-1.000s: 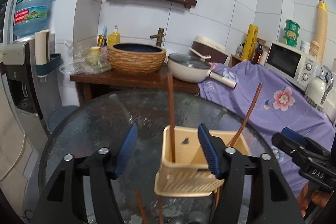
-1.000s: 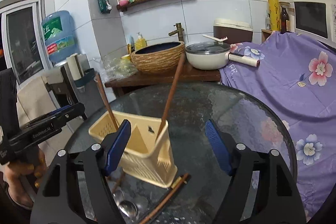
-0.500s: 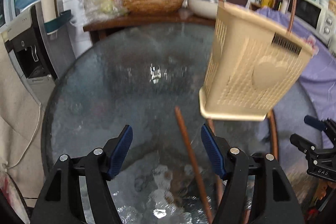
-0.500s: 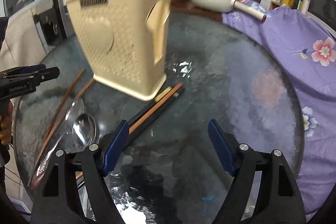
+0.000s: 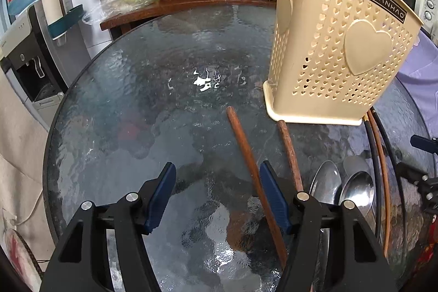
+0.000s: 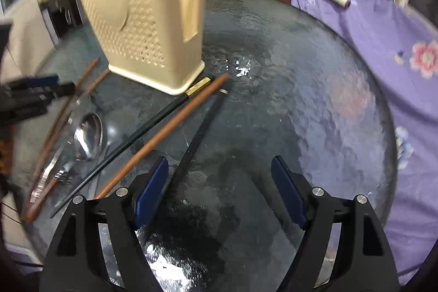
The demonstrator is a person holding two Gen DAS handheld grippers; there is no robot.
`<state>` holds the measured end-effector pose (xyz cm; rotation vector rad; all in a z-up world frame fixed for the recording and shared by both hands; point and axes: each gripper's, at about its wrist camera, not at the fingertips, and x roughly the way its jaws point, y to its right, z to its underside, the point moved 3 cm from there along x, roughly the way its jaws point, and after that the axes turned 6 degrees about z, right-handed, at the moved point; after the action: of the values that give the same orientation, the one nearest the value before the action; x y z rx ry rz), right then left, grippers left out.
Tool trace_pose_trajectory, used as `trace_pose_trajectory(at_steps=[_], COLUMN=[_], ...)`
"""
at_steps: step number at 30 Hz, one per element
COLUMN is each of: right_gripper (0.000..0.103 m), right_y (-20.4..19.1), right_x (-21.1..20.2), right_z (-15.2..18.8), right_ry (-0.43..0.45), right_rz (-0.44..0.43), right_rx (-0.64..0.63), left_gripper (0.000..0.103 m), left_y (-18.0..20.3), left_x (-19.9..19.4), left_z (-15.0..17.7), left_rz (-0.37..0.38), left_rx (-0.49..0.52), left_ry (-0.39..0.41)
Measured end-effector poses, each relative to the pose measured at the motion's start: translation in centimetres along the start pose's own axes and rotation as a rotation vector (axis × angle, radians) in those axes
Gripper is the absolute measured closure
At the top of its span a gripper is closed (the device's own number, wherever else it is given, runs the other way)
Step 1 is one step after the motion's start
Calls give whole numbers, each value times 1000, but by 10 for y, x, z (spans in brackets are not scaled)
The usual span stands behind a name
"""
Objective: Organize utensils
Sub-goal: 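Grasp another brown chopstick with the left tool while the right tool grasps a dark chopstick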
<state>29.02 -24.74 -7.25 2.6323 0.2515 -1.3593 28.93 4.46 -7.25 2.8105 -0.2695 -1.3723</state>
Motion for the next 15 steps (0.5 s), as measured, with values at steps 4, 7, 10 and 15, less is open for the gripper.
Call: trace_pose_trajectory(at_steps=[4, 7, 10, 15], right_gripper=[28, 35, 36, 43], right_y=[15, 11, 4, -11], right_x=[4, 9, 12, 14], right_z=[-2, -7, -14, -22], right_ry=[-2, -3, 2, -3], right_rz=[20, -3, -17, 8], right_rx=[52, 66, 69, 28], left_gripper=[47, 51, 52, 57], left_y=[5, 11, 13, 15], left_x=[5, 9, 11, 13], left_z=[-3, -6, -8, -13], left_rz=[-2, -9, 3, -2], left_rx=[10, 25, 16, 21], left_ry=[-9, -18, -26, -27])
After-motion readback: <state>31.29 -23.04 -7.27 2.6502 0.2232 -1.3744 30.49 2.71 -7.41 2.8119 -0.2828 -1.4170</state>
